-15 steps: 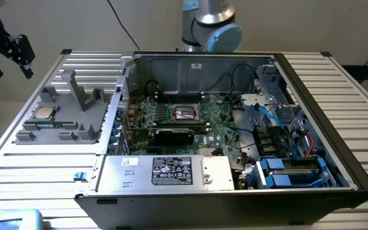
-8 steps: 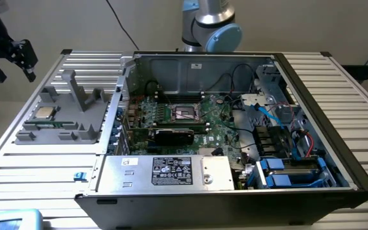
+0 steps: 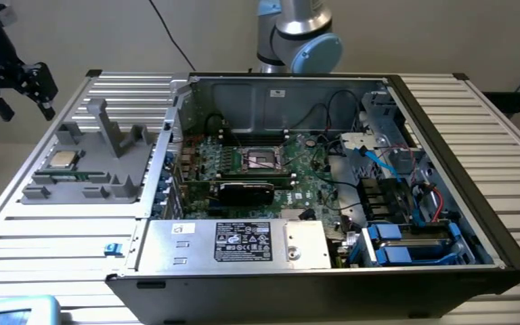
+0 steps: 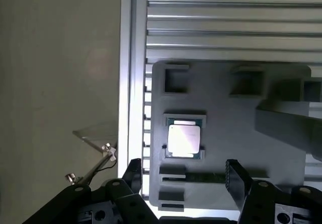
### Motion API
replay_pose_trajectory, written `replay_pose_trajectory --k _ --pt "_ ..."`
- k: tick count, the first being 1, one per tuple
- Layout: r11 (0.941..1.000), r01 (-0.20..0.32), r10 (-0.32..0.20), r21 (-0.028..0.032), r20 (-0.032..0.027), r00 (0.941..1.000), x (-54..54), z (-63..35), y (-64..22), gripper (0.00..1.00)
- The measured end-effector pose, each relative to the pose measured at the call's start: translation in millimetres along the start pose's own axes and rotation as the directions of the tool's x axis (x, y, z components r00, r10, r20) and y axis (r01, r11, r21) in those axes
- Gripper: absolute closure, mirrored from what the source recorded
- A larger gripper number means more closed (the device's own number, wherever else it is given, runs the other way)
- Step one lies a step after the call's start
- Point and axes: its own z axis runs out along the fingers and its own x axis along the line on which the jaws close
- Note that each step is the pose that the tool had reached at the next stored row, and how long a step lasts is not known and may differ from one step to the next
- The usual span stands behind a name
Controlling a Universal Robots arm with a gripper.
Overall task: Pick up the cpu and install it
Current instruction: 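Pick up the cpu and move it towards the insertion slot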
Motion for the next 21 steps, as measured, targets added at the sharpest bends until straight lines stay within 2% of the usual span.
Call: replay_pose_trajectory --k 6,15,17,20,21 --pt "1.0 0.0 0.0 0.0 -0.0002 1.0 0.0 2.9 -0.1 0.22" --pt "1.0 0.0 0.0 -0.0009 -0.0002 1.0 -2.2 18.7 -0.6 0.22" --pt "1.0 0.0 0.0 -0.0036 -0.0001 1.0 -2.3 22.4 -0.7 0.22" --pt "0.9999 0.0 0.0 -0.0131 0.0002 1.0 -2.3 27.5 -0.8 0.22" --pt "0.9999 0.0 0.0 -0.0143 0.0003 1.0 -2.3 29.3 -0.9 0.22"
